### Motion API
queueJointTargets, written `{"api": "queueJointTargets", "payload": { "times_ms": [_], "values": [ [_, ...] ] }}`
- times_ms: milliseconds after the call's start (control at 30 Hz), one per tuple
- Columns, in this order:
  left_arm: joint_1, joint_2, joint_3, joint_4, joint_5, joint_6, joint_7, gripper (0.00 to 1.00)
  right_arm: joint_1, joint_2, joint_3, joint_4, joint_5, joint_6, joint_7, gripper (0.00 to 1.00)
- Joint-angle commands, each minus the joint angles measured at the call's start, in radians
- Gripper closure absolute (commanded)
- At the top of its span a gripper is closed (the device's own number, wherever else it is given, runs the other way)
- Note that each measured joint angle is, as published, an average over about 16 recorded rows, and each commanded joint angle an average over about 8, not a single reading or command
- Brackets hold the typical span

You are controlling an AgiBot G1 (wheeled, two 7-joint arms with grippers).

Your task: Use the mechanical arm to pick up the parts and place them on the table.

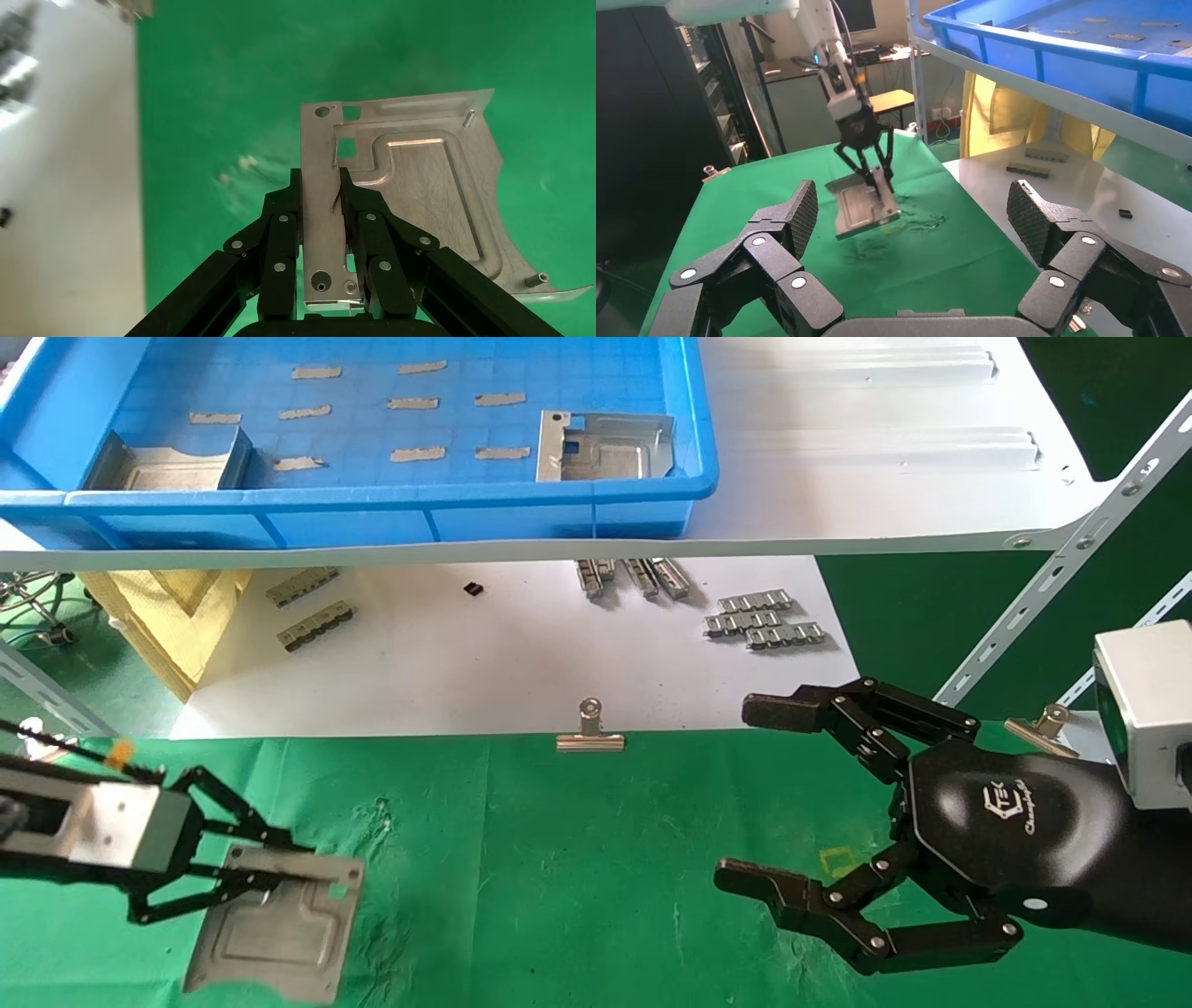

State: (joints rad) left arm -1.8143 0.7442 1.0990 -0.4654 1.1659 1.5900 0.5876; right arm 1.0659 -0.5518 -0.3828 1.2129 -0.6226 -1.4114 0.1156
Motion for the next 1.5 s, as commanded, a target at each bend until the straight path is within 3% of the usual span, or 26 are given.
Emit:
{"api": "queueJointTargets", "payload": {
  "times_ms": [33,167,667,1100,1500],
  "values": [
    [0.005,0.009,0.036,0.018,0.016,-0.002,0.033,0.48,0.000,0.000,0.000,0.000,0.000,0.000,0.000,0.00],
    [0.018,0.028,0.051,0.082,-0.012,-0.007,0.062,0.00,0.000,0.000,0.000,0.000,0.000,0.000,0.000,0.00],
    [0.026,0.084,0.024,0.273,-0.121,-0.006,0.089,0.00,0.000,0.000,0.000,0.000,0.000,0.000,0.000,0.00],
    [0.160,-0.003,-0.059,0.108,-0.471,0.017,-0.186,0.00,0.000,0.000,0.000,0.000,0.000,0.000,0.000,0.00],
    [0.183,-0.009,-0.088,0.072,-0.475,0.013,-0.205,0.00,0.000,0.000,0.000,0.000,0.000,0.000,0.000,0.00]
  ]
}}
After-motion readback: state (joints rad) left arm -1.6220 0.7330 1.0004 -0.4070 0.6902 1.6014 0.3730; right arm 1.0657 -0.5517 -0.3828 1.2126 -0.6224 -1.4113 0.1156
